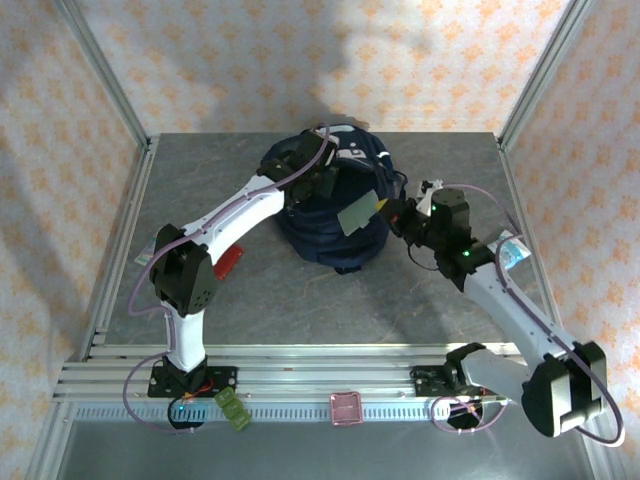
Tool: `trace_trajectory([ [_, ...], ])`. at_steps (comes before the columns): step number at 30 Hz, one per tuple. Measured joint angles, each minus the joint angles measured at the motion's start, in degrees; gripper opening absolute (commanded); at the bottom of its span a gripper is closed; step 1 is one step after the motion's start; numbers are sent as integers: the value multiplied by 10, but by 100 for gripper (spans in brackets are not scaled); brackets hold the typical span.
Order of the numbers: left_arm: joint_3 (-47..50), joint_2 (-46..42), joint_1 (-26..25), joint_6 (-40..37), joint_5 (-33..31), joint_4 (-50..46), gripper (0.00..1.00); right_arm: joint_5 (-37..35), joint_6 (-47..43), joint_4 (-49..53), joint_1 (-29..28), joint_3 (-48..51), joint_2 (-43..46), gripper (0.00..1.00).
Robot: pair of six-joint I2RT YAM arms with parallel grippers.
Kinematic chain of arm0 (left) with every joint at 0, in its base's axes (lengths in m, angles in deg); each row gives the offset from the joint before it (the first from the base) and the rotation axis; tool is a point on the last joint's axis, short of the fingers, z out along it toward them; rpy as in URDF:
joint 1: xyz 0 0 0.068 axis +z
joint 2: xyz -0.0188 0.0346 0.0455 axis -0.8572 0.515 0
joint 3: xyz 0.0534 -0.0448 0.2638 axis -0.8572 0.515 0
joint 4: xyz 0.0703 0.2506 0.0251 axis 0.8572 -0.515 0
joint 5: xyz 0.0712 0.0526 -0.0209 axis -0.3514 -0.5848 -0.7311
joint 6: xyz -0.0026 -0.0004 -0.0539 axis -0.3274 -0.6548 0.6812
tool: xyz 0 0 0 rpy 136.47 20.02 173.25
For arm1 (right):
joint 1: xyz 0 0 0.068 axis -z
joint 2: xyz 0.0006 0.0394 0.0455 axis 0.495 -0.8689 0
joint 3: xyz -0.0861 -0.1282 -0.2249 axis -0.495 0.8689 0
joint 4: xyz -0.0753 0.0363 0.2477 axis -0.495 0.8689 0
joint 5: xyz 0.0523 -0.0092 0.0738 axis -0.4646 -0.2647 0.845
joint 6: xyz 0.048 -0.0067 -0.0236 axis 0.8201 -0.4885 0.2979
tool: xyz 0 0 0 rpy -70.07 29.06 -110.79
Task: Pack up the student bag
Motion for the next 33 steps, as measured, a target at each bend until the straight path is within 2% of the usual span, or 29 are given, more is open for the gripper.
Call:
trace_trajectory([
  [13,-28,0,0,36,33,-25,0,-1,118,-238,13,-20,-191,0],
  [17,-24,0,0,57,51,-24,0,-6,144,-270,5,-34,-259,0],
  [19,-21,0,0,64,57,-22,0,-13,146,-271,-9,-54,-290,5],
  [23,-20,0,6,73,48,-18,0,-9,134,-249,-30,-131,-355,28],
  [26,-16,0,15,78,37,-13,0,0,117,-240,-33,-142,-368,44],
  [29,-3,0,11,85,37,-11,0,2,87,-206,-36,-126,-351,46],
  [32,8,0,6,89,38,-3,0,-3,56,-164,-35,-83,-297,48],
  [33,12,0,6,89,39,1,7,-9,46,-148,-35,-66,-271,48],
])
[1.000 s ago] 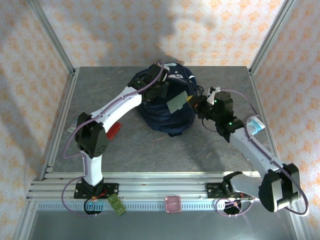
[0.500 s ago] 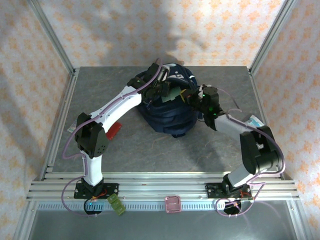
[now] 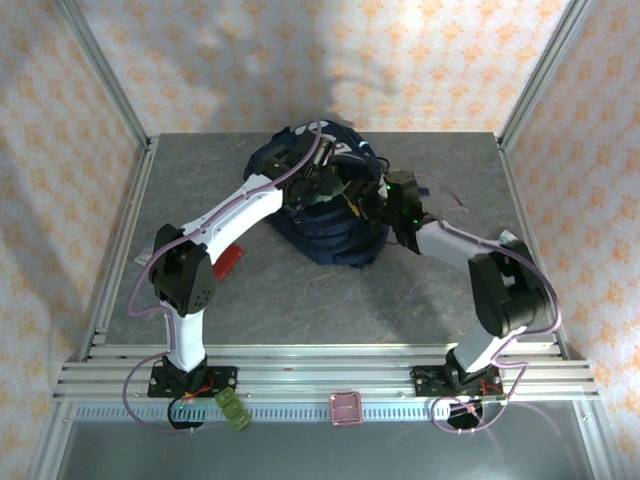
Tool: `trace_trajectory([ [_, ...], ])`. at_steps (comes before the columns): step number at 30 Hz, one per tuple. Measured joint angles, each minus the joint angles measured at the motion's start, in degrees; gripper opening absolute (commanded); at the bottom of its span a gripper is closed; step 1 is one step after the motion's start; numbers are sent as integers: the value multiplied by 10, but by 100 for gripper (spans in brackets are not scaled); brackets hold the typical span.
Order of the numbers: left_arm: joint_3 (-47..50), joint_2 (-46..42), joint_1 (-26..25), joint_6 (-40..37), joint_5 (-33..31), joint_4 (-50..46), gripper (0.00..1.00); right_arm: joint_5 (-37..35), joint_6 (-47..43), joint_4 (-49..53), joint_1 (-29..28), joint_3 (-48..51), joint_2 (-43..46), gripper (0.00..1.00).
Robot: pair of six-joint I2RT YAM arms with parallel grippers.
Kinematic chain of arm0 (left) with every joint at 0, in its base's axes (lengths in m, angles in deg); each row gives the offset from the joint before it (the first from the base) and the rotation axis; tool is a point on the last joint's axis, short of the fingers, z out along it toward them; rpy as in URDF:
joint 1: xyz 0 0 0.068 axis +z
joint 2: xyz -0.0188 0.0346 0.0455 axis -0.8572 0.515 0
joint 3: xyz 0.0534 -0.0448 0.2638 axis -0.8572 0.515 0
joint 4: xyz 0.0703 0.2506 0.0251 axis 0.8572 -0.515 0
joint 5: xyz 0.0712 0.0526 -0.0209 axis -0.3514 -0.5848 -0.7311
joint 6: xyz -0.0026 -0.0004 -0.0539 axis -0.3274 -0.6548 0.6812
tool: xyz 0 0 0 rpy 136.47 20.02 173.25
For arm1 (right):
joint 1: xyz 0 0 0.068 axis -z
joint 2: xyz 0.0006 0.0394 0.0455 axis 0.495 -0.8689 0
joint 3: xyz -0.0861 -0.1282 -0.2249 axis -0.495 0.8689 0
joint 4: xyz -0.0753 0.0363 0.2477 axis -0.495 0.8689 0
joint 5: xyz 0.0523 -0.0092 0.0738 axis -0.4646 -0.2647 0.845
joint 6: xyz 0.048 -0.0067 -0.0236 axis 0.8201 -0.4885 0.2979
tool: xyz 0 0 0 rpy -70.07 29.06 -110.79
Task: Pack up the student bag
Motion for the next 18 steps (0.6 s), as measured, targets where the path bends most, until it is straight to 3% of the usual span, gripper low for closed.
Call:
trace_trajectory([
  [2,11,0,0,4,2,13,29,-16,-22,38,1,28,59,52],
  [5,35,-3,0,20,11,49,48,-48,-51,81,2,50,139,55],
  [12,241,-130,14,58,31,142,69,-48,-103,96,0,99,223,62],
  [15,343,-217,60,89,35,177,97,-29,-124,95,-12,121,221,76],
  [18,427,-285,132,117,31,200,99,-9,-141,88,-33,133,221,81],
])
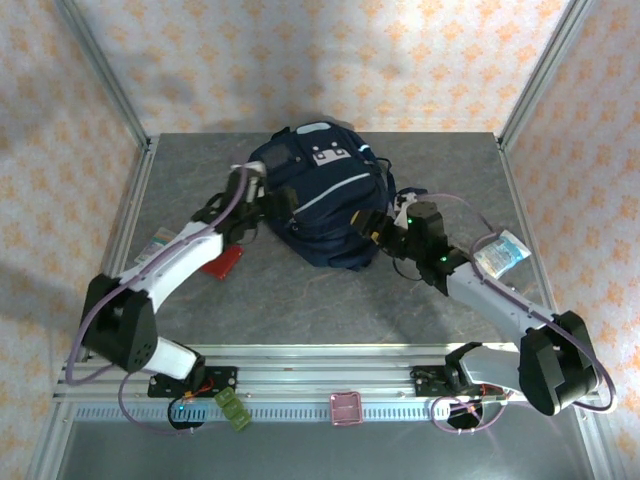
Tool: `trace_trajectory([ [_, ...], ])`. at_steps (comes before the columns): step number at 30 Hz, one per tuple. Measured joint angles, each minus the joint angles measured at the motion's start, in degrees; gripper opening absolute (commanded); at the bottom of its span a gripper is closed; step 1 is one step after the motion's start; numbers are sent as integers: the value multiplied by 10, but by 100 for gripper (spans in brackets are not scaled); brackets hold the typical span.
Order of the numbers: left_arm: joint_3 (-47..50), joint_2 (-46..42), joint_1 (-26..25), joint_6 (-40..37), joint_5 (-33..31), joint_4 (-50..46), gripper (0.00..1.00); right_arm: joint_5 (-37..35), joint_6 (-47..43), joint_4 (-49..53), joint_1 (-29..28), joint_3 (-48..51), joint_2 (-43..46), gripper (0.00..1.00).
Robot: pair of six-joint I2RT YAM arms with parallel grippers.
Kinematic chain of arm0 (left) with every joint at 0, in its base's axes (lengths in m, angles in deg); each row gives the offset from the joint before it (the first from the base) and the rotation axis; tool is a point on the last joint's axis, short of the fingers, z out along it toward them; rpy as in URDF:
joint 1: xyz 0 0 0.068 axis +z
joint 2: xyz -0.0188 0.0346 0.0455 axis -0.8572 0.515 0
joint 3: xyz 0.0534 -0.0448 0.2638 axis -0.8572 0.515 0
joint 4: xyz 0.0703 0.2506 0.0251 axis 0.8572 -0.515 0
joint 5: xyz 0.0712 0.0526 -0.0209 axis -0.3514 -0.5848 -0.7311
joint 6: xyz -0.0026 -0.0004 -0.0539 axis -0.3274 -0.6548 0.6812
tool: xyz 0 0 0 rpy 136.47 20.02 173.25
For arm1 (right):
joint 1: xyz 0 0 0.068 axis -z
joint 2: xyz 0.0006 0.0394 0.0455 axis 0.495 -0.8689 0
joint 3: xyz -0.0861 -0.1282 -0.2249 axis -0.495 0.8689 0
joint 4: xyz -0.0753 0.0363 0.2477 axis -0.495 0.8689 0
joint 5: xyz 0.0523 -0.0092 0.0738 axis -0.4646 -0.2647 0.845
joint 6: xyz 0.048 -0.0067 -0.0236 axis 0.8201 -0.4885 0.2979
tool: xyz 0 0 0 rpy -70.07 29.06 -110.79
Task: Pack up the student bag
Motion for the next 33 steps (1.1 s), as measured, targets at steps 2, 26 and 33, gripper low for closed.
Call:
trace_trajectory([
  [2,42,-21,50,20,-4,4,99,19,-6,-19,-7,1,0,82],
  [26,188,46,174,122,88,31,74,98,-24,-103,-41,-2,-83,79],
  [33,213,17,122,151,142,29,52,94,-53,-54,-93,-104,-182,72],
])
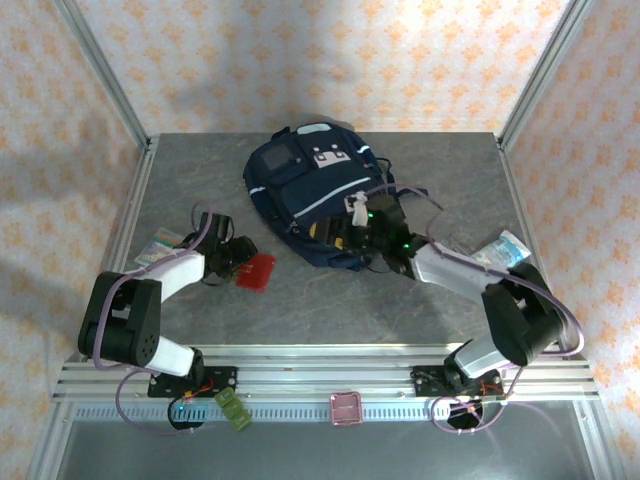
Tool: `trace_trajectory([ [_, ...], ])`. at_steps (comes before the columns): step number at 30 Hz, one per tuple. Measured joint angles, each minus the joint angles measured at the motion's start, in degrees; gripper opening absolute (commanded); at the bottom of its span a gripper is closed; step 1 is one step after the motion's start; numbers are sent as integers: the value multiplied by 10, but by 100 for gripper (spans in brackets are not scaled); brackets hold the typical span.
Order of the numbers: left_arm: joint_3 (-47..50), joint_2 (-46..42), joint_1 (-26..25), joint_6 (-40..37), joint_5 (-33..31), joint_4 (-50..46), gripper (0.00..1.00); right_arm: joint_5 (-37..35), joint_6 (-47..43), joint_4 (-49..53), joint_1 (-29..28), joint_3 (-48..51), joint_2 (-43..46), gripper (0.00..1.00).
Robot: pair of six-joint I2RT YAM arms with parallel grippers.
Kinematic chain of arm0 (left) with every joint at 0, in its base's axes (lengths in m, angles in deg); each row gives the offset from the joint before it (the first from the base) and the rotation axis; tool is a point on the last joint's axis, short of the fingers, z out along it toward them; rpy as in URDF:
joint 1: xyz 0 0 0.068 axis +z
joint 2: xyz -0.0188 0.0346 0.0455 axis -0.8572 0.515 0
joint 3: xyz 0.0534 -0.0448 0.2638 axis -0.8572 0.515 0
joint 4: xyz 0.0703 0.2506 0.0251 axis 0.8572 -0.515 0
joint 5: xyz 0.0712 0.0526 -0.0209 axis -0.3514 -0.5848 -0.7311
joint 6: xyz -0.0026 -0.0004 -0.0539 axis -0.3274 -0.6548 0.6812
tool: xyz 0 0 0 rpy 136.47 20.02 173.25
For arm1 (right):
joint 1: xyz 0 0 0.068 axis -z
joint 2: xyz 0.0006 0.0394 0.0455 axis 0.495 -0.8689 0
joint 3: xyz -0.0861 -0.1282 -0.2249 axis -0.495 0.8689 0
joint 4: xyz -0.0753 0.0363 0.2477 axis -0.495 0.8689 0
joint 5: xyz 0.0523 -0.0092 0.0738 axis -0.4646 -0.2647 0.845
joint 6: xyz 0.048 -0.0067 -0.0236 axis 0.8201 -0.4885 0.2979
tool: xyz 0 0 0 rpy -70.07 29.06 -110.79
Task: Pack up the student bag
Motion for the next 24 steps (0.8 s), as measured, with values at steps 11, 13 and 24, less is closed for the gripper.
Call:
trace_trajectory([
  [11,44,-26,-11,2,30,34,63,1,-91,156,-92,-186,-203,52],
  [13,56,-38,-17,6,34,47,66,2,-102,181,-102,-204,-229,52],
  [24,109,-70,-25,32,58,101,52,13,-118,224,-118,-298,-343,16],
])
